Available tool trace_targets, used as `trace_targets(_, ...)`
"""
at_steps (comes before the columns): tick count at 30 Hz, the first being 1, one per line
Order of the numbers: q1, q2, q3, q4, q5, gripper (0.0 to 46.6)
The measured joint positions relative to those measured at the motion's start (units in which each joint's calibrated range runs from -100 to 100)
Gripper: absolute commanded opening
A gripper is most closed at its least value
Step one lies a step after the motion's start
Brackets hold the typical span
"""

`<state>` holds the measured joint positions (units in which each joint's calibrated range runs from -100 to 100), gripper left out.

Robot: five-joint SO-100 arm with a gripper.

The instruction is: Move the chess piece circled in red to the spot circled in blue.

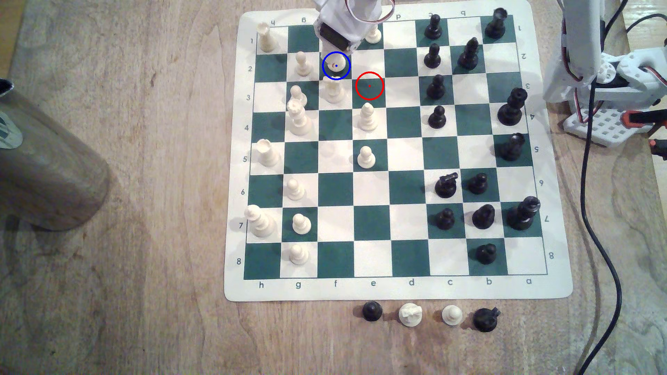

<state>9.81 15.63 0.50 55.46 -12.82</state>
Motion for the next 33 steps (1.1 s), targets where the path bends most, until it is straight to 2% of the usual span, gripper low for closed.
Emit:
trace_targets(10,-0.07,1.68,-0.63,-0.32,0.15,0.7)
trace_targets(16,0.15,1.93,-0.9,-0.32,0.1,7.8)
trace_targets(24,0.15,1.93,-0.9,-0.24,0.54,12.4)
trace_targets(33,0.15,2.01,-0.9,-0.24,0.54,14.0)
